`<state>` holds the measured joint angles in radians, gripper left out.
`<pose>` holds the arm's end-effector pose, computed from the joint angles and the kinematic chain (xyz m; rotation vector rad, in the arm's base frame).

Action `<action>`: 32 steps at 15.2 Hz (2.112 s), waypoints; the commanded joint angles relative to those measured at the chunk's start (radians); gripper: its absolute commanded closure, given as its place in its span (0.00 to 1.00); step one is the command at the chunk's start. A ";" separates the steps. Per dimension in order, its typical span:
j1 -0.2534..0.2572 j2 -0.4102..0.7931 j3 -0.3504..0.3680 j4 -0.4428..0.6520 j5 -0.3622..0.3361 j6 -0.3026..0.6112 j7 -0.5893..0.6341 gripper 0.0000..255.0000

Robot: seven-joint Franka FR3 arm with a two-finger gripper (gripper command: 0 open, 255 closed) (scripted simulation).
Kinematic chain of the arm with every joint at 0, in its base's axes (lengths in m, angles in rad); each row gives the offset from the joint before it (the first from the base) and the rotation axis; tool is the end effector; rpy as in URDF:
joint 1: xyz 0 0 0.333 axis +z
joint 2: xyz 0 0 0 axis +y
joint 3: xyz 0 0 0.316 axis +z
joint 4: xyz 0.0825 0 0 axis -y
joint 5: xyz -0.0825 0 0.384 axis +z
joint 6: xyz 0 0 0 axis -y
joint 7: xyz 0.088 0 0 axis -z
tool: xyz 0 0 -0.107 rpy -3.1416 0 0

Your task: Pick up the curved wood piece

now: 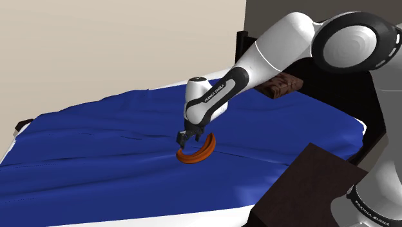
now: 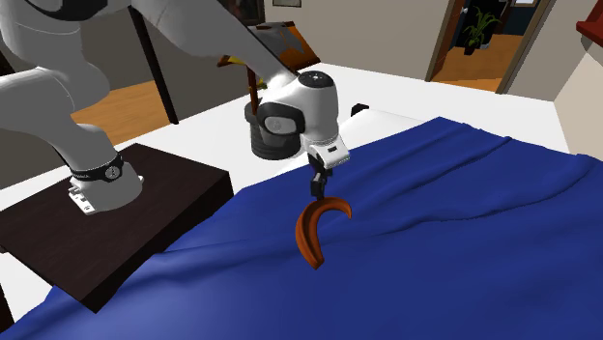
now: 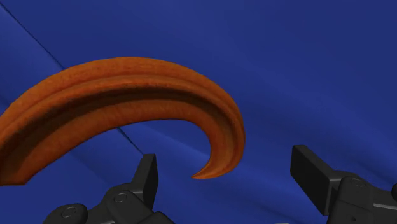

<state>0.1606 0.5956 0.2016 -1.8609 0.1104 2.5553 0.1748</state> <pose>0.6130 0.2215 0.2121 -2.9409 -0.0860 -0.0819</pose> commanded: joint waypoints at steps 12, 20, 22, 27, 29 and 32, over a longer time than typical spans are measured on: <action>0.046 0.313 -0.005 0.294 -0.015 0.025 -0.004 0.00; 0.048 0.320 -0.006 0.300 -0.016 0.027 -0.004 1.00; 0.048 0.320 -0.006 0.300 -0.016 0.027 -0.004 1.00; 0.044 0.285 -0.004 0.281 -0.014 0.011 -0.001 1.00; 0.043 0.264 -0.002 0.273 -0.013 -0.002 0.002 1.00; 0.040 0.231 0.000 0.261 -0.012 -0.023 0.006 1.00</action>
<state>0.2023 0.8416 0.2000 -1.5885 0.0977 2.5359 0.1796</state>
